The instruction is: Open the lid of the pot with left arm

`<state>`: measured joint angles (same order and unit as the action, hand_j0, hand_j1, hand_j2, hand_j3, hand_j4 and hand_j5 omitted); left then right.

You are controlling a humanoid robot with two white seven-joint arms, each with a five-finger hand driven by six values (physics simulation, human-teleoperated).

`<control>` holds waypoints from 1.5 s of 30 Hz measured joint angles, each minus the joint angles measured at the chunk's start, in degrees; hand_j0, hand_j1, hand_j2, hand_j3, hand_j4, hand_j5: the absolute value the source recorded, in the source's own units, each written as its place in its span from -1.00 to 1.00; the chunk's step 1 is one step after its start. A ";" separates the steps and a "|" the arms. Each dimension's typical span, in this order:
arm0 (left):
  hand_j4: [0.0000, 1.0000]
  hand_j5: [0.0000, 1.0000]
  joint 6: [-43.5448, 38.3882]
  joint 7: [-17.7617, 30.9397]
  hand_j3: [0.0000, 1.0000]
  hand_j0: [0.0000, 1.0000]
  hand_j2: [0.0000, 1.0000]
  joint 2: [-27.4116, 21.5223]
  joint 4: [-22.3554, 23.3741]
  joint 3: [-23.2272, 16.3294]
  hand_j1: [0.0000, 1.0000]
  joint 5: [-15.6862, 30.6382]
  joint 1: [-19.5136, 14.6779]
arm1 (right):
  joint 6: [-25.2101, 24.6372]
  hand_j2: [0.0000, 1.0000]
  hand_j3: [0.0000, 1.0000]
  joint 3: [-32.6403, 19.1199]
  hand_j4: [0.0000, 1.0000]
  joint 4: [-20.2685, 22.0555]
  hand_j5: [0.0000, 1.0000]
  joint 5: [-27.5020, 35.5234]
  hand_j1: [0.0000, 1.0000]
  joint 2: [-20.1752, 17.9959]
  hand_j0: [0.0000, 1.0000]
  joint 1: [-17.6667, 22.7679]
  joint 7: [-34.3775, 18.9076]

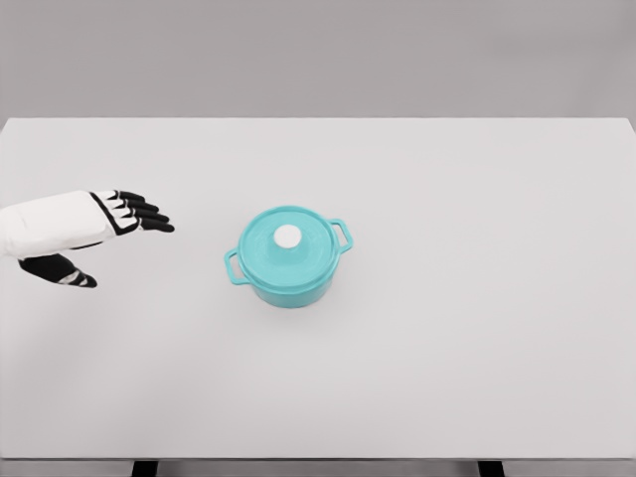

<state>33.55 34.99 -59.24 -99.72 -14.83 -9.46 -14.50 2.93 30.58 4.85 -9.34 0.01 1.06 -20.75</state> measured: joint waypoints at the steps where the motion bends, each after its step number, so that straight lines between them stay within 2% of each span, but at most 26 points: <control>1: 1.00 1.00 0.00 0.01 1.00 1.00 1.00 0.07 -0.01 -0.03 1.00 -0.07 0.00 | -0.01 1.00 1.00 0.00 1.00 -0.05 1.00 0.00 1.00 0.00 1.00 0.09 0.00; 6: 1.00 1.00 0.05 0.03 1.00 1.00 1.00 0.08 0.04 -0.09 1.00 -0.97 -0.44 | -0.03 1.00 1.00 0.00 1.00 -0.12 1.00 0.00 1.00 0.00 1.00 0.53 -0.05; 10: 1.00 1.00 0.08 0.03 1.00 1.00 1.00 0.09 -0.14 -0.12 1.00 -1.87 -2.28 | -0.04 1.00 1.00 0.00 1.00 -0.16 1.00 0.00 1.00 0.00 1.00 0.53 -0.06; 12: 1.00 1.00 0.06 0.03 1.00 1.00 1.00 0.70 -0.31 -0.21 1.00 -1.98 -4.31 | -0.04 1.00 1.00 0.00 1.00 -0.16 1.00 0.00 1.00 0.00 1.00 0.53 -0.06; 13: 1.00 1.00 0.21 0.07 1.00 1.00 1.00 1.33 -0.24 -0.58 1.00 -2.22 -7.25 | -0.04 1.00 1.00 0.00 1.00 -0.16 1.00 0.00 1.00 0.00 1.00 0.52 -0.06; 14: 1.00 1.00 0.17 0.06 1.00 1.00 1.00 1.83 0.22 -2.01 1.00 -2.11 -11.80 | -0.04 1.00 1.00 -0.01 1.00 -0.16 1.00 0.01 1.00 0.00 1.00 0.53 -0.06; 16: 1.00 1.00 0.11 0.04 1.00 1.00 1.00 3.01 3.92 -8.58 1.00 -1.81 -23.74 | -0.04 1.00 1.00 0.00 1.00 -0.16 1.00 0.00 1.00 0.00 1.00 0.53 -0.06; 19: 1.00 1.00 0.86 0.01 1.00 1.00 1.00 4.49 5.62 -18.73 1.00 -1.65 -31.54 | -0.04 1.00 1.00 -0.01 1.00 -0.18 1.00 0.02 1.00 0.00 1.00 0.53 -0.06; 21: 1.00 1.00 1.23 0.02 1.00 1.00 1.00 5.81 3.93 -24.56 1.00 -1.67 -33.40 | -0.04 1.00 1.00 0.00 1.00 -0.17 1.00 0.01 1.00 0.00 1.00 0.53 -0.06; 25: 1.00 1.00 1.48 0.03 1.00 1.00 1.00 10.15 1.95 -32.27 1.00 -1.55 -38.85 | -0.04 1.00 1.00 0.00 1.00 -0.17 1.00 0.00 1.00 0.00 1.00 0.53 -0.06; 33: 1.00 1.00 0.05 0.03 1.00 1.00 1.00 16.04 1.24 -39.63 1.00 -1.14 -41.92 | -0.04 1.00 1.00 -0.01 1.00 -0.16 1.00 0.01 1.00 0.00 1.00 0.53 -0.06; 38: 0.99 0.99 -1.82 0.03 0.99 0.99 0.99 17.49 1.48 -40.85 0.99 -1.15 -42.28 | -0.04 1.00 1.00 0.00 1.00 -0.16 1.00 0.01 1.00 0.00 1.00 0.53 -0.06; 40: 0.84 0.84 -2.35 0.03 0.84 0.84 0.84 17.68 1.52 -41.21 0.84 -1.35 -42.54 | -0.04 1.00 1.00 0.00 1.00 -0.14 1.00 0.00 1.00 0.00 1.00 0.53 -0.06; 45: 0.83 0.83 -4.85 0.03 0.83 0.83 0.83 17.95 1.74 -42.44 0.83 -4.21 -42.72 | -0.04 1.00 1.00 0.00 1.00 -0.14 1.00 0.00 1.00 0.00 1.00 0.53 -0.06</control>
<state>28.69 35.03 -41.29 -97.97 -57.27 -13.68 -57.22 2.89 30.57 4.71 -9.33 0.01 1.58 -20.81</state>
